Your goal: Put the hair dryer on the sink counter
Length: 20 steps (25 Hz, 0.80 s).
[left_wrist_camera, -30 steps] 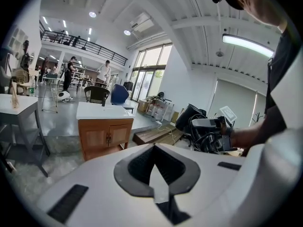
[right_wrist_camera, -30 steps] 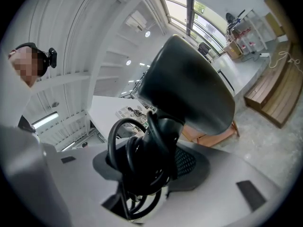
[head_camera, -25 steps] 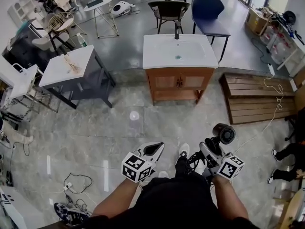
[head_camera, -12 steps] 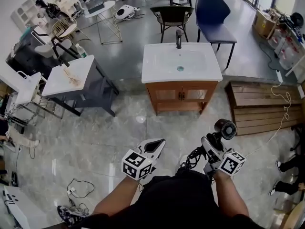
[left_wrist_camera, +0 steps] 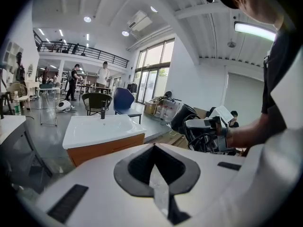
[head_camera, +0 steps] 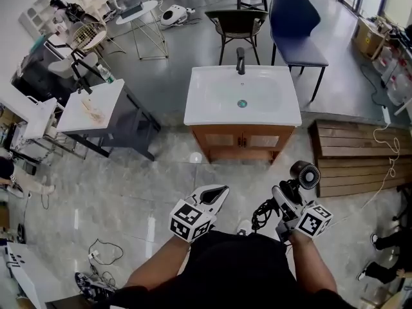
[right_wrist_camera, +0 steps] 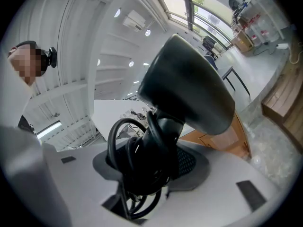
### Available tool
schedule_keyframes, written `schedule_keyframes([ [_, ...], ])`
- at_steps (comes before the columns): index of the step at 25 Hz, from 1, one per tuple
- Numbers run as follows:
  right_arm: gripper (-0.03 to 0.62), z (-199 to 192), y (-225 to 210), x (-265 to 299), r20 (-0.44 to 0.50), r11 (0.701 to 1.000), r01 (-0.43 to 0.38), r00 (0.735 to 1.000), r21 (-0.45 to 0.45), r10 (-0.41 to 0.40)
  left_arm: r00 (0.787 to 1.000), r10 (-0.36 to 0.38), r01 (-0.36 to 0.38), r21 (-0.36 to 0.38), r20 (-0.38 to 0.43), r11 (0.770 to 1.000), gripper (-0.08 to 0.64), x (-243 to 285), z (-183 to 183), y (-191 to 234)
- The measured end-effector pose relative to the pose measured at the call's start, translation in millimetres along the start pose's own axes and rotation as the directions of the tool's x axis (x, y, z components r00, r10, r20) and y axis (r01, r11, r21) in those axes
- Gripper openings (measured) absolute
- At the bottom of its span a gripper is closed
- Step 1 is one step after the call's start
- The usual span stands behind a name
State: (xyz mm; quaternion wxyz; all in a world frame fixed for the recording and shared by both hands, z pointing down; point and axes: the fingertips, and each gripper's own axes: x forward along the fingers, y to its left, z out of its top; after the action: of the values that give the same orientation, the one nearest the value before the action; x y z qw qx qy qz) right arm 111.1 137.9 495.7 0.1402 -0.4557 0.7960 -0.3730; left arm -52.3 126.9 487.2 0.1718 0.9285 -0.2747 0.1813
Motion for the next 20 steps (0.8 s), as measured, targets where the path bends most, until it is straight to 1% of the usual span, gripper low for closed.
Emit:
schedule_keyframes([
  [5,0.213,13.3,-20.5,13.1,-0.015,1.0,-0.009,1.0,0.03,0.009,0.999,0.017,-0.018,-0.019,-0.033,1.0,0.0,19.1,5.1,10.2],
  [9,0.213,20.6,-30.9,22.5,-0.025,0.999,-0.011,1.0,0.031,0.011,0.999,0.026,-0.027,-0.035,-0.048,0.999,0.0,31.7,9.8,22.9],
  [15,0.213,33.9,-50.5,34.8,-0.01,0.999,0.008,1.0,0.036,-0.007,0.998,0.005,-0.007,-0.026,-0.06,1.0,0.0,59.0,17.5,40.7],
  [20,0.213,50.7,-71.5,52.8,0.01,0.998,0.042,0.999,0.036,-0.042,0.999,-0.023,0.022,-0.013,-0.046,1.0,0.0,87.9,36.2,67.9],
])
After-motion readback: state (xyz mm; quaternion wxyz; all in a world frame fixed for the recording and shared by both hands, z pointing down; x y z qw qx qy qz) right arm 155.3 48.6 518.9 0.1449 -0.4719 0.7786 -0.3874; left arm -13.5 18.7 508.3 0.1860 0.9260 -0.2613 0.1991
